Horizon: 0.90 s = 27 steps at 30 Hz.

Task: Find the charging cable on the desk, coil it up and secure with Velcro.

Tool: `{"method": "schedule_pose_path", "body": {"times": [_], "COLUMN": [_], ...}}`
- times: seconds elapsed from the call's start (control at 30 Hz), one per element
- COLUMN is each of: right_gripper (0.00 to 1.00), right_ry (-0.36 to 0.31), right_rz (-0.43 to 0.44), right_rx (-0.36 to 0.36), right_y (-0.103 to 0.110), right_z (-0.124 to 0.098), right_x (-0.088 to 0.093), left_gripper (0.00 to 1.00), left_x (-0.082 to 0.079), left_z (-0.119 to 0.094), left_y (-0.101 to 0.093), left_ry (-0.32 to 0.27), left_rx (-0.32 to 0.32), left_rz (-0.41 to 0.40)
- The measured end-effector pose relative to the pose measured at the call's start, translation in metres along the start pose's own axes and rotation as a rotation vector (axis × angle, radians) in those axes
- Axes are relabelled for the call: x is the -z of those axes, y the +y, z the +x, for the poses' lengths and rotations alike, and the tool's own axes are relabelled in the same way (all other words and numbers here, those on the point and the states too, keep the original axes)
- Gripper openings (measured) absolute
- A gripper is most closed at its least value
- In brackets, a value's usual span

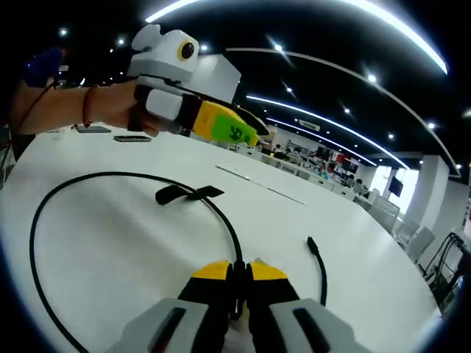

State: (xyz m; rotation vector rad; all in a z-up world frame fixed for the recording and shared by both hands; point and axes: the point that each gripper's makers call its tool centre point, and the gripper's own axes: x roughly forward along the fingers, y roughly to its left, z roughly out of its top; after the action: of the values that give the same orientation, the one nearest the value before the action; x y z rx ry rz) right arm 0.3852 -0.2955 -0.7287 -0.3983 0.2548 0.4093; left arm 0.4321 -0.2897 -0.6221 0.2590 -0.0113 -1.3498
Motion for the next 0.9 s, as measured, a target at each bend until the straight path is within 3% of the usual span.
{"method": "schedule_pose_path", "body": {"times": [0.9], "right_gripper": [0.1], "right_ry": [-0.004], "right_rz": [0.01], "right_rx": [-0.002], "right_y": [-0.001], "right_z": [0.001], "right_x": [0.009], "left_gripper": [0.42], "left_x": [0.027], "left_z": [0.063], "left_y": [-0.008], "left_ry": [0.035], "left_rx": [0.087], "left_rz": [-0.028]}}
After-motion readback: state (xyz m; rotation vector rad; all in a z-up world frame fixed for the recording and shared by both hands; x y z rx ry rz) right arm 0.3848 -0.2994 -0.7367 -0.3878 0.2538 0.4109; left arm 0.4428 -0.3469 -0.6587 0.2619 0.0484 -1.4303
